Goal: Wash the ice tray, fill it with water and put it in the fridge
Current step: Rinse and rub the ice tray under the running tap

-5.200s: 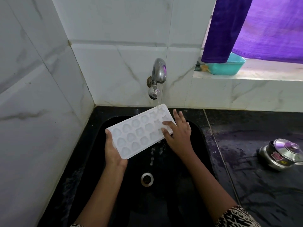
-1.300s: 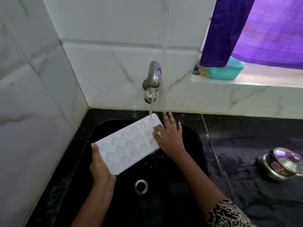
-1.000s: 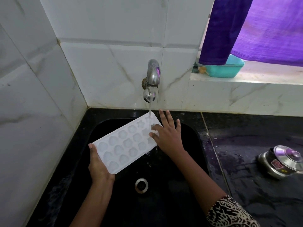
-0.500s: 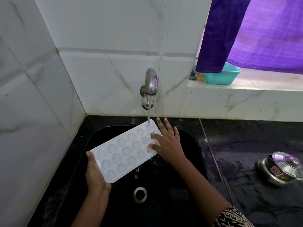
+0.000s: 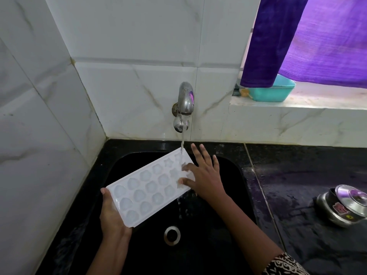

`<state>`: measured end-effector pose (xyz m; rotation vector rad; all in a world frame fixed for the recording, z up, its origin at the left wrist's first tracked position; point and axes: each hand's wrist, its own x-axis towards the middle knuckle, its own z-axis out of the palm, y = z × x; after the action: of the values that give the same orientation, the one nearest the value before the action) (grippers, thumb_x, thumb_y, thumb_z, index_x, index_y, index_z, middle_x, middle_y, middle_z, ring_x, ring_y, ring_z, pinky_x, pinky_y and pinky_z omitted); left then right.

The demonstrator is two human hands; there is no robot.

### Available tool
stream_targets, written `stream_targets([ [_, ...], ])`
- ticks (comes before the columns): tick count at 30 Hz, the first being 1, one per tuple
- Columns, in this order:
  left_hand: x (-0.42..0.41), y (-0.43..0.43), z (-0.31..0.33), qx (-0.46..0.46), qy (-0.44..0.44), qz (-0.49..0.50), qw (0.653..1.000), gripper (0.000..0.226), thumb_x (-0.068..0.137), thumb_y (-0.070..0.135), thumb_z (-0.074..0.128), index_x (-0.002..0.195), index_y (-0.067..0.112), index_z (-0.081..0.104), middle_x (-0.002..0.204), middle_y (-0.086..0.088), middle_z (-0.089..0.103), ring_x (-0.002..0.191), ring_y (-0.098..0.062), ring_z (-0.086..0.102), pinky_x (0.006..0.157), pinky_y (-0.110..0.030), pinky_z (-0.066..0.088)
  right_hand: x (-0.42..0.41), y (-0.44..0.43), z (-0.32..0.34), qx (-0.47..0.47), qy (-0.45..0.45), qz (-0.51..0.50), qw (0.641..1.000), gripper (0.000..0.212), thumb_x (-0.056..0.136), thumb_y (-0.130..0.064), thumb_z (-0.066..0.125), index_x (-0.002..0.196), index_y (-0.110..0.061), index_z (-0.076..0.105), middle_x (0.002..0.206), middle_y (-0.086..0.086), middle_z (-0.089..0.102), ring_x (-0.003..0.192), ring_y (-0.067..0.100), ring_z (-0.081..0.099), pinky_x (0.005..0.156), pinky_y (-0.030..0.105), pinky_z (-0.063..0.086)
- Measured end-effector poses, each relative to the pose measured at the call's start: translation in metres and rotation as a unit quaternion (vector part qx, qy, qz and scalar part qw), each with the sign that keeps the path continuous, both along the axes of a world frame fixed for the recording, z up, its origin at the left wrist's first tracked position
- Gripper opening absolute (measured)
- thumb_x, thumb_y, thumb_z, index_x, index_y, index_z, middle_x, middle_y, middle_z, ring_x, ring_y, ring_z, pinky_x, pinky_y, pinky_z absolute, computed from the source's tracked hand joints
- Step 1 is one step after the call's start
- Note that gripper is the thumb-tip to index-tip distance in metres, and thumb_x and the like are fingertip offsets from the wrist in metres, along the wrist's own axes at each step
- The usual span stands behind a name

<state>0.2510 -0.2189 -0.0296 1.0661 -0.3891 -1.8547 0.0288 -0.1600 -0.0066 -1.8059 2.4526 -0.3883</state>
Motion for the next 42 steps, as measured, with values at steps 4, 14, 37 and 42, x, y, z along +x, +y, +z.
stream_targets([
  [4,0.007,-0.003,0.0,0.008,-0.006,0.005,1.0,0.069,0.091,0.069,0.038,0.135,0.018,0.055,0.13,-0.013,0.061,0.117,-0.035,0.058,0.085,-0.046,0.049,0.011,-0.002,-0.007,0.025,0.008,0.023,0.999,0.048,0.091,-0.056,0.045,0.131,-0.03,0.05,0.152,-0.009,-0.027,0.132,0.011,-0.038,0.114,0.049,-0.009],
  [14,0.011,-0.001,-0.002,0.011,0.016,0.0,1.0,0.07,0.091,0.07,0.038,0.135,0.018,0.054,0.129,-0.014,0.061,0.117,-0.037,0.057,0.085,-0.048,0.048,0.015,-0.005,-0.008,0.038,0.022,0.036,0.998,0.047,0.089,-0.056,0.049,0.129,-0.032,0.053,0.15,-0.011,-0.03,0.13,0.011,-0.04,0.113,0.05,-0.011],
  [37,0.021,-0.002,-0.013,-0.017,0.033,-0.025,0.999,0.065,0.087,0.075,0.037,0.112,0.023,0.067,0.106,-0.011,0.074,0.091,-0.031,0.072,0.067,-0.043,0.058,0.015,-0.006,-0.006,0.025,0.04,0.067,0.997,0.043,0.084,-0.058,0.055,0.114,-0.028,0.064,0.153,-0.011,-0.024,0.131,0.011,-0.04,0.114,0.051,-0.009],
  [42,0.013,0.004,-0.015,-0.005,0.062,-0.047,0.997,0.068,0.088,0.072,0.035,0.101,0.019,0.075,0.099,-0.012,0.075,0.082,-0.03,0.074,0.055,-0.041,0.06,0.013,-0.006,-0.008,0.034,0.065,0.016,0.997,0.045,0.079,-0.062,0.058,0.109,-0.029,0.061,0.155,-0.005,-0.024,0.135,0.016,-0.037,0.111,0.052,-0.013],
])
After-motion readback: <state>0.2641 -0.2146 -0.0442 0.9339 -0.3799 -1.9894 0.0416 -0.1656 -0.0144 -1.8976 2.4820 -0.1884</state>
